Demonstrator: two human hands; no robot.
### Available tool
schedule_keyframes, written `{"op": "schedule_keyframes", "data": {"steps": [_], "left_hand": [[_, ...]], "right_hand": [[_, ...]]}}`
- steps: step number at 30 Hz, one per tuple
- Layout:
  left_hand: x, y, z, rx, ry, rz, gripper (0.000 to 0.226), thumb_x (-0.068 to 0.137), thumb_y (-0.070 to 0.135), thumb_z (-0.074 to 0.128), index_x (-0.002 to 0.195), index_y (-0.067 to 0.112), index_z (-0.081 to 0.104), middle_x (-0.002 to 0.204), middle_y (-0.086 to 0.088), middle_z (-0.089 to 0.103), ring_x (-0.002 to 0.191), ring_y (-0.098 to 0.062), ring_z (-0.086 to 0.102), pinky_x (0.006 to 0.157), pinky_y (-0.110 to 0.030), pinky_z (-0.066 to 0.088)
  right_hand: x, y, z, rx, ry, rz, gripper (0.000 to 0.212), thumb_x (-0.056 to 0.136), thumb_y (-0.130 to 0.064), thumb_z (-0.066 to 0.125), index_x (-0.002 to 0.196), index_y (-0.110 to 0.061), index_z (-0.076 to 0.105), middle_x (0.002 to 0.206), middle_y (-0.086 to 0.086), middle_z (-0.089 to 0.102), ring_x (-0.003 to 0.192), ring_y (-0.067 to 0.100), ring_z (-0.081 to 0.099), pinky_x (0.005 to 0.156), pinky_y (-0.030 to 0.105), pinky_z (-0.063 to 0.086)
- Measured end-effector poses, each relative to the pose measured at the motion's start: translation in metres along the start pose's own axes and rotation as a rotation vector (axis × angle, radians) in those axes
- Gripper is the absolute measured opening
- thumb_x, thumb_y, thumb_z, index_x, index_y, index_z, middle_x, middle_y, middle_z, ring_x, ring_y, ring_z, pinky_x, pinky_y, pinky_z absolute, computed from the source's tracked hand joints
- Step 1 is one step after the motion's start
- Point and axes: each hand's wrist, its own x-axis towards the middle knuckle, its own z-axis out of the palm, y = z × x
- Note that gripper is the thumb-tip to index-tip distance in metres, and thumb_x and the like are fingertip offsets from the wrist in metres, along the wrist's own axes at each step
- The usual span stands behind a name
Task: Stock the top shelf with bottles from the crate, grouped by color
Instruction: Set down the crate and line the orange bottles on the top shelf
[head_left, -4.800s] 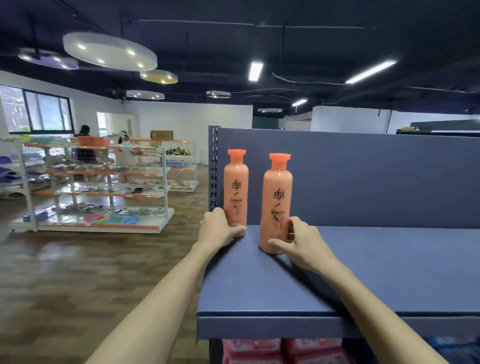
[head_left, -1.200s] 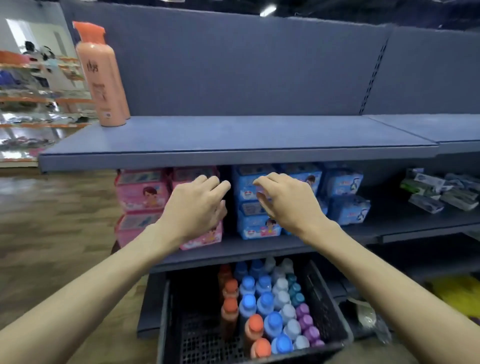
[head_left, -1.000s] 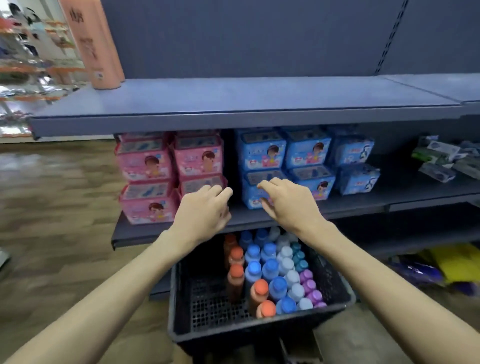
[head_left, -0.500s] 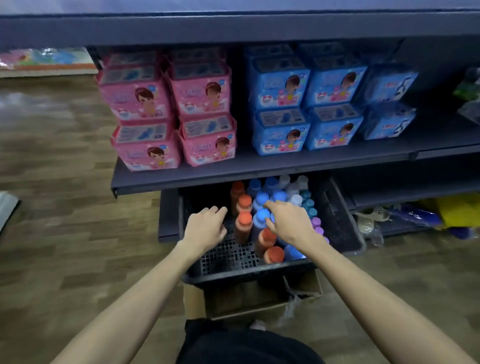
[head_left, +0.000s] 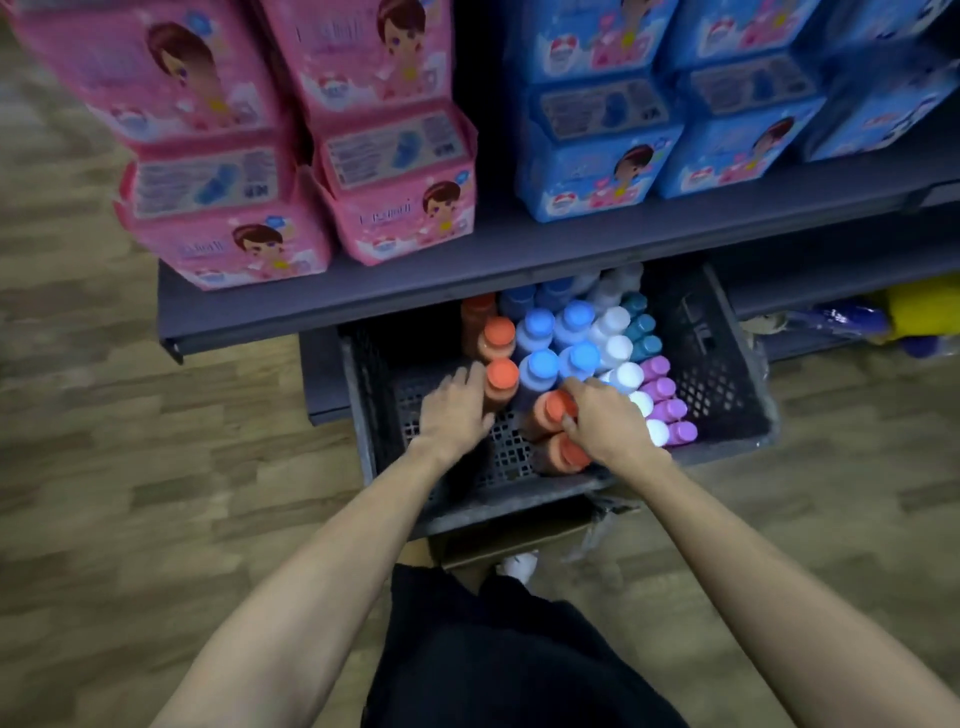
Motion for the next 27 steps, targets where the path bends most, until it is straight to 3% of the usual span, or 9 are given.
{"op": "schedule_keyframes", "data": {"steps": [6,9,11,16,22,27], "left_hand": [[0.027,-0.002,0.024,-0.27,-0.05,-0.048,0.059,0.08,0.029,0.074,0.126,0.012,0.042,0.119,-0.015,0.052,0.107,-0.037,0.056,0.08,-0.042,0.048],[0.04,0.001,0.026,-0.376,-0.043,-0.108,0.06,0.075,0.03,0.078,0.124,0.013,0.047,0.117,-0.014,0.057,0.106,-0.036,0.058,0.082,-0.041,0.049],[0.045,0.003,0.028,-0.355,-0.027,-0.134,0.06,0.073,0.032,0.08,0.12,0.011,0.049,0.117,-0.013,0.059,0.106,-0.035,0.059,0.082,-0.04,0.048],[0.045,0.002,0.034,-0.271,0.001,-0.15,0.061,0.07,0.039,0.083,0.116,0.011,0.055,0.114,-0.012,0.064,0.106,-0.033,0.061,0.08,-0.04,0.047],[0.042,0.002,0.03,-0.295,-0.014,-0.122,0.054,0.071,0.035,0.082,0.115,0.016,0.058,0.113,-0.009,0.067,0.106,-0.032,0.062,0.082,-0.039,0.049],[0.024,-0.003,0.019,-0.317,-0.04,-0.082,0.051,0.069,0.035,0.081,0.114,0.022,0.061,0.111,-0.005,0.069,0.105,-0.029,0.062,0.079,-0.035,0.049]], "right_hand": [[0.01,0.001,0.015,0.08,-0.014,0.037,0.038,0.088,-0.022,0.062,0.119,-0.01,0.046,0.111,0.016,0.057,0.101,0.04,0.056,0.072,0.039,0.041],[0.016,0.0,0.028,0.076,-0.05,0.075,0.048,0.089,-0.025,0.063,0.129,-0.011,0.042,0.114,0.018,0.057,0.103,0.041,0.057,0.077,0.043,0.046],[0.021,-0.001,0.037,0.056,-0.061,0.101,0.051,0.089,-0.024,0.063,0.133,-0.01,0.04,0.117,0.019,0.056,0.103,0.042,0.057,0.077,0.043,0.046],[0.031,-0.01,0.04,-0.028,-0.019,0.131,0.036,0.093,-0.022,0.06,0.123,-0.007,0.047,0.118,0.018,0.059,0.103,0.04,0.06,0.074,0.04,0.045],[0.035,-0.017,0.048,-0.061,-0.041,0.141,0.042,0.092,-0.018,0.061,0.128,-0.005,0.042,0.119,0.017,0.061,0.107,0.037,0.061,0.078,0.04,0.046],[0.031,-0.011,0.037,0.036,0.028,0.157,0.04,0.087,-0.032,0.063,0.115,-0.009,0.047,0.107,0.016,0.064,0.098,0.039,0.063,0.066,0.036,0.036]]}}
